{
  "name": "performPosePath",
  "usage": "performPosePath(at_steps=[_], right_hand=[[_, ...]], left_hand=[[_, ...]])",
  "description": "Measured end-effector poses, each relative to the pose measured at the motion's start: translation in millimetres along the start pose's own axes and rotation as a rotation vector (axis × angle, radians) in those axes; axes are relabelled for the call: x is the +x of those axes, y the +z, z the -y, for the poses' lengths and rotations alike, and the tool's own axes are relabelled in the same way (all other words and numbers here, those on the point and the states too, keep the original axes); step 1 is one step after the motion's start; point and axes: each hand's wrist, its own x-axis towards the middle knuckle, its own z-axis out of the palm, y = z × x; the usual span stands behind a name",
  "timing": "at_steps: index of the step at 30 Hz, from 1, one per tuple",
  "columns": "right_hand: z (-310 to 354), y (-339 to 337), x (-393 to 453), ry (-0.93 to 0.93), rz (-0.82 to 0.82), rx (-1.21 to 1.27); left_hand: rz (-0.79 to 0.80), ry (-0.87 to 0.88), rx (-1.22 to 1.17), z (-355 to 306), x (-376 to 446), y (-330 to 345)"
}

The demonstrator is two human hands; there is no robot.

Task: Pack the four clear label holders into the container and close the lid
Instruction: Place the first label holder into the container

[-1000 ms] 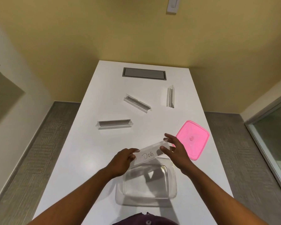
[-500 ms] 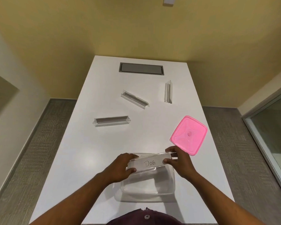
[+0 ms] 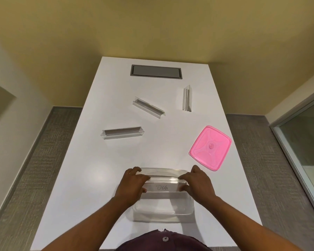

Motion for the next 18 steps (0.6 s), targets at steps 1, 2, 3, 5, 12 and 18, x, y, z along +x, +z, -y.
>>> performPosePath(at_steps=[1,2,3,5,12,18], right_hand=[[0.3,2.0,1.8,-0.01,0.018,-0.036],[0.8,4.3,3.5,-0.032,0.019,-0.078],[1.6,6.1,5.0,-0.067,0.011,-0.135],[3.1,9.6,7.4,-0.131,0.024,-0.244],[10.6,14.3,8.3,-0.127,0.108,-0.389],[16.2,24.6,6.6,-0.052,0.157,-0.417]], left_hand=[[0.005,-0.016,-0.006,-1.4,-0.3,1.3],[0.014,-0.011,0.015,-2.8,-0.3,2.6],[0.023,0.006,0.051,-3.7,-0.1,3.9],[0.056,0.014,0.112,-5.1,1.2,5.8],[0.213,-0.173,0.076,1.0,4.3,16.7],[0.201,-0.17,0.053,-6.9,0.1,20.1]])
